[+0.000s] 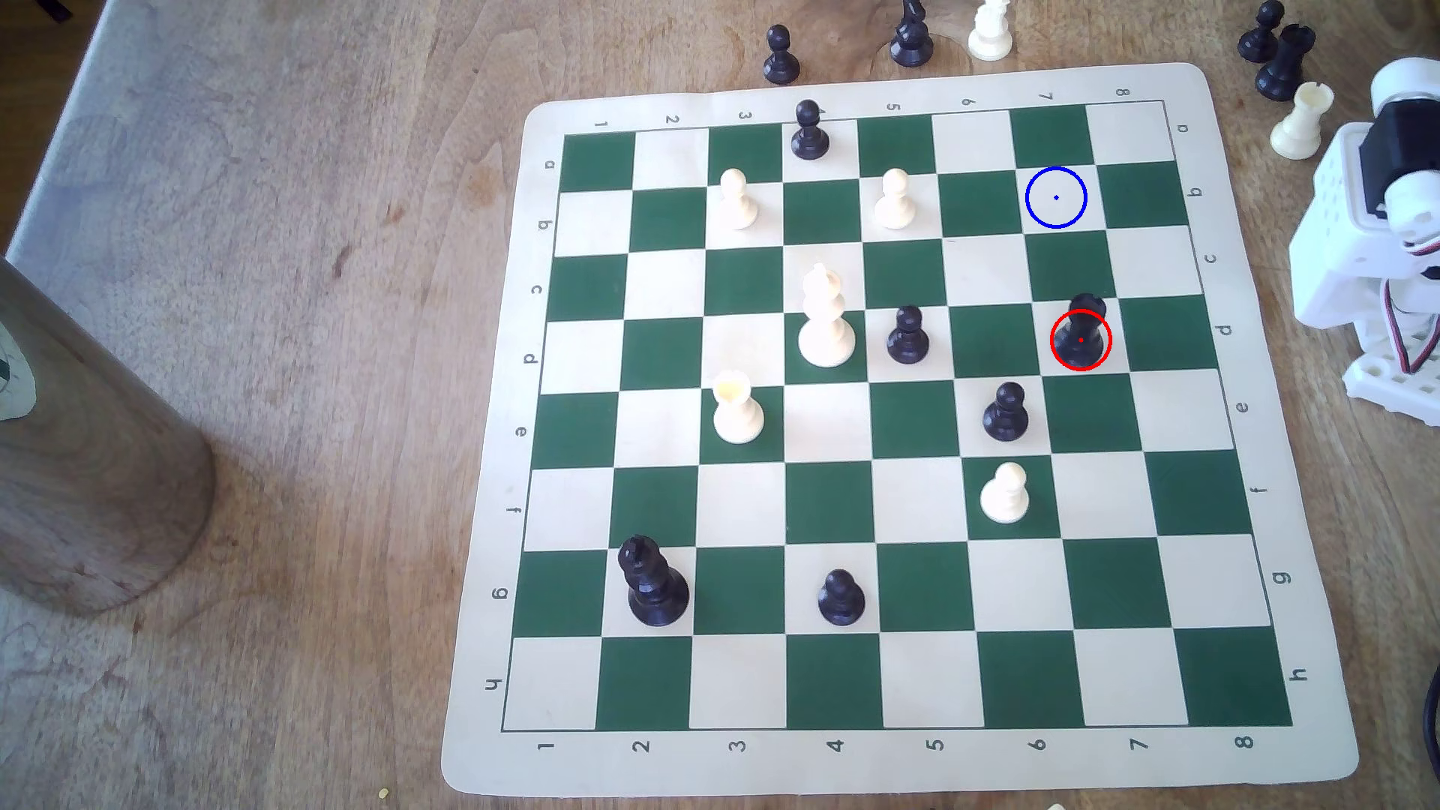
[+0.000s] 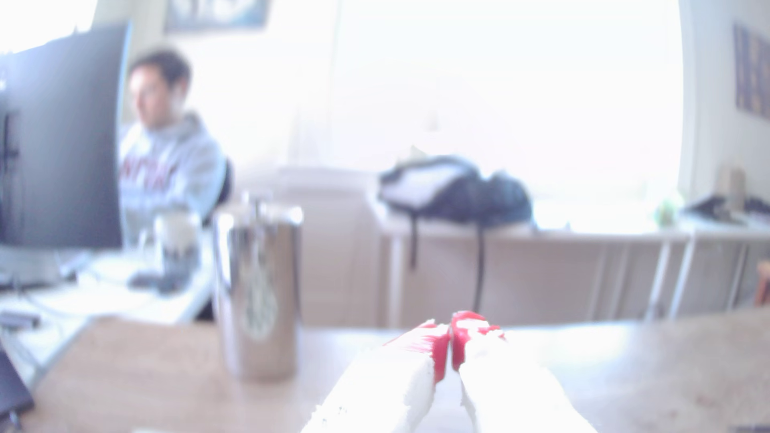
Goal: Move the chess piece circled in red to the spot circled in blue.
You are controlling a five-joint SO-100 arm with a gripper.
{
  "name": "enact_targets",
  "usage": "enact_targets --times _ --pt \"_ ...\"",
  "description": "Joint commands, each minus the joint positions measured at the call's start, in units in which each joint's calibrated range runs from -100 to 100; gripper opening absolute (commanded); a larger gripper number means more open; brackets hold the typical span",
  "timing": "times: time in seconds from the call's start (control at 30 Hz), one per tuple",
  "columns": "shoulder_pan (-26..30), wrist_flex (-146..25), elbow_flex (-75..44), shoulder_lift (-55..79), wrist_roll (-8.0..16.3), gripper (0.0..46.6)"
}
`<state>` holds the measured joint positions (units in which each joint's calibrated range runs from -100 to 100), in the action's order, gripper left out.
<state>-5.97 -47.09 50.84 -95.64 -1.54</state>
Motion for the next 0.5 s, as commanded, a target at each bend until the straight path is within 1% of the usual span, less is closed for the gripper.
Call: enact_targets --times 0.0,0.07,0.2,0.23,0.27,0.37,0.4,0.47 --pt "-0.32 -15.32 -4.87 -0.03 0.63 0.2" --pt "-0.87 -22.20 -5.23 0.06 2.20 0.3" --pt "-2.98 -30.96 -5.23 4.64 8.21 0.5" --pt "-3.30 -33.17 -5.23 7.02 9.52 0.8" --pt "-3.69 -35.55 -5.14 12.37 11.92 1.0" --pt "-3.76 -36.12 -4.78 21.11 15.58 1.0" --pt "-3.14 -36.04 -4.69 25.95 17.63 0.9" --pt "-1.97 -36.12 -4.78 30.02 19.54 0.9"
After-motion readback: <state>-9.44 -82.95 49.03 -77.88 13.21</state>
